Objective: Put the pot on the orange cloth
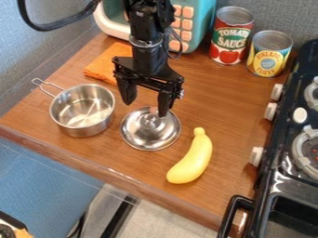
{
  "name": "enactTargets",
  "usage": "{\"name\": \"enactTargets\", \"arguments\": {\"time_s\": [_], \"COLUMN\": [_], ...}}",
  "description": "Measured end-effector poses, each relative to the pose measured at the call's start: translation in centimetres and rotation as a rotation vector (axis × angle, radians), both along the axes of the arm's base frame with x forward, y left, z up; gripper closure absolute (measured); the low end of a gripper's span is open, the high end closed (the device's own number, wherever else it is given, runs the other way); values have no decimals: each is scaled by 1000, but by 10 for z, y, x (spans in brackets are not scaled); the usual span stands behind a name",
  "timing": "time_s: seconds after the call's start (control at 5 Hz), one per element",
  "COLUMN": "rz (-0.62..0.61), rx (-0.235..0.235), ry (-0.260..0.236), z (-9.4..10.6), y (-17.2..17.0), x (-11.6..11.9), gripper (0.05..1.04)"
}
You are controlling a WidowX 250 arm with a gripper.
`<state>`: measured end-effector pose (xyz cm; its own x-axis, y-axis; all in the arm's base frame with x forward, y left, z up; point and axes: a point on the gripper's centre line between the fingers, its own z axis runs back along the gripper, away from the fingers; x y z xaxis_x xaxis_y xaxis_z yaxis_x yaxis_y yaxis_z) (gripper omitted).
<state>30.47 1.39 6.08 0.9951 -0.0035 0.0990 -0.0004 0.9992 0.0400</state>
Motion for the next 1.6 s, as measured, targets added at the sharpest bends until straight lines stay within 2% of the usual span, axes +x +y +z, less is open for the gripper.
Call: {"name": "enactTargets", "arguments": {"time_s": [0.2, 0.4, 0.6, 0.8, 1.0, 1.4, 1.6], "rz": [0, 52, 74, 98, 115, 155, 172], "rx": [-6, -17, -33, -21, -7, 22, 34], "ry": [29, 47, 20, 0, 5, 80, 119], "z": [-8, -7, -1, 3, -1, -32, -47], "y": [-1, 15, 28, 45, 57, 66, 68], "x": [-3, -8, -7, -12, -16, -21, -23], "gripper": [83, 83, 83, 83, 83, 83, 135]}}
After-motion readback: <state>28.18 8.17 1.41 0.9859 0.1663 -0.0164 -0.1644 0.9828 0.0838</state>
